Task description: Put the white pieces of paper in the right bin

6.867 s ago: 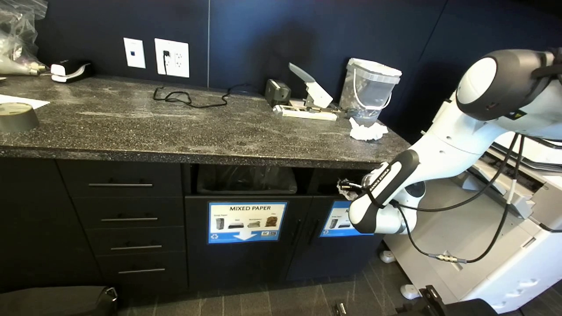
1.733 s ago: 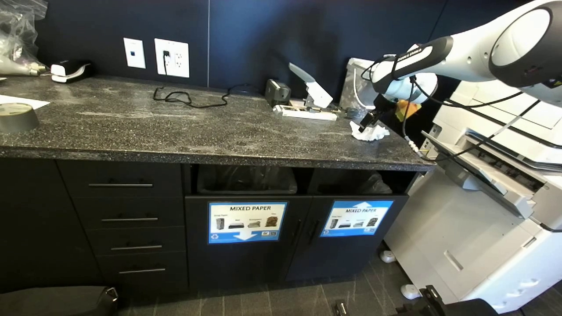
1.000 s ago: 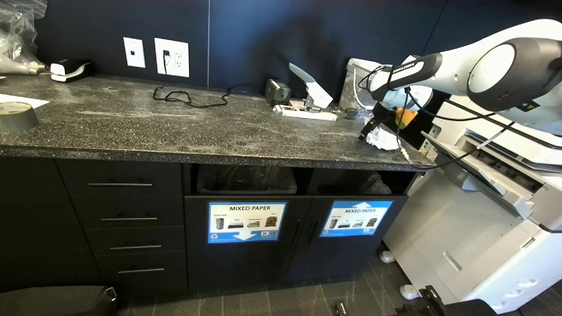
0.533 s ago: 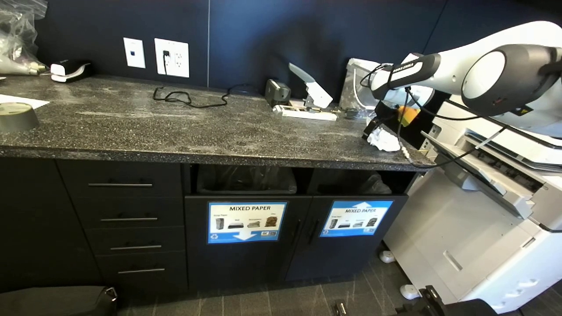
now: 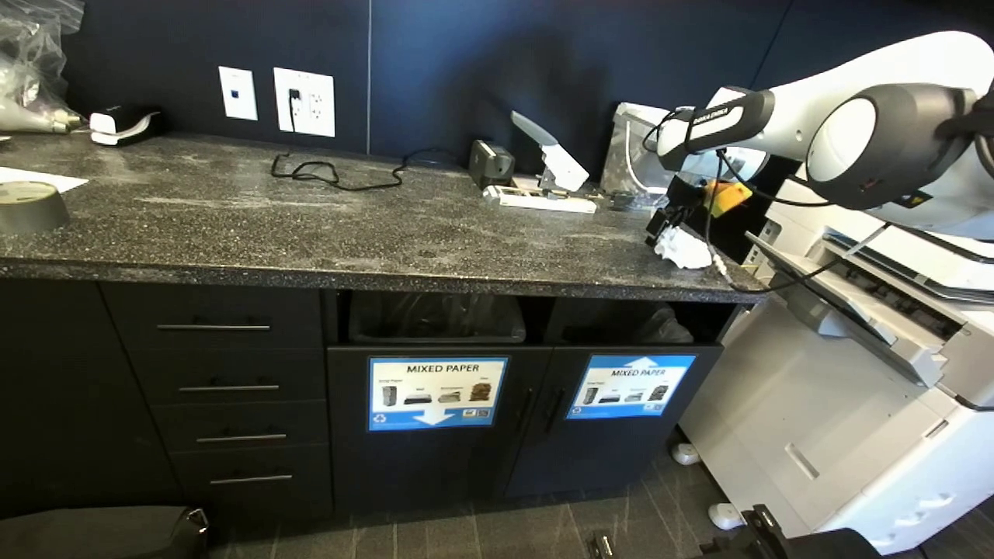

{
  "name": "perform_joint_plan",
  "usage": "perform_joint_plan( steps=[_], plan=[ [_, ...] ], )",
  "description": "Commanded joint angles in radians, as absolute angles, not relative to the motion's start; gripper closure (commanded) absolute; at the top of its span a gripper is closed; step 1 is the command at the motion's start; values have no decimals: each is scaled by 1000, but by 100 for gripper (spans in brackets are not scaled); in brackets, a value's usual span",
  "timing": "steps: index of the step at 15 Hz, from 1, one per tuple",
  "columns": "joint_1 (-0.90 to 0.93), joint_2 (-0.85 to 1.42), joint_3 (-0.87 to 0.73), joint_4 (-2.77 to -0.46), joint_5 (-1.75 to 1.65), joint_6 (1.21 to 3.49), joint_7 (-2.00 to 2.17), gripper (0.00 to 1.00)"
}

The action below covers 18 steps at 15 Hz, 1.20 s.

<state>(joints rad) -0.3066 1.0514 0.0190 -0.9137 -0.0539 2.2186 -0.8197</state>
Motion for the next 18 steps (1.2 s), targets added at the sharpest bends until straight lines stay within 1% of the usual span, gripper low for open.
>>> perform_joint_plan(
  steps=[1, 2, 4, 5, 7, 8, 10, 11, 12, 13, 14, 15, 17, 18],
  plan=[
    [-265, 1081, -36, -845, -70, 2164, -669, 0],
    [-288, 1095, -36, -799, -58, 2113, -661, 0],
    [-256, 1084, -59, -827, -73, 2115, -588, 0],
    [-278, 1098, -52, -786, -69, 2074, -583, 0],
    [-253, 1085, -69, -815, -75, 2077, -533, 0],
    [-276, 1100, -58, -775, -75, 2043, -533, 0],
    [-249, 1091, -75, -799, -79, 2049, -494, 0],
    [-265, 1093, -72, -784, -71, 2032, -499, 1],
    [-272, 1093, -73, -780, -68, 2022, -497, 26],
    [-248, 1089, -81, -797, -80, 2036, -469, 26],
    [-253, 1088, -81, -794, -78, 2031, -468, 30],
    [-267, 1093, -78, -779, -71, 2019, -473, 40],
    [-246, 1082, -84, -805, -82, 2035, -445, 55],
    [-269, 1092, -78, -777, -73, 2011, -460, 63]
  ],
)
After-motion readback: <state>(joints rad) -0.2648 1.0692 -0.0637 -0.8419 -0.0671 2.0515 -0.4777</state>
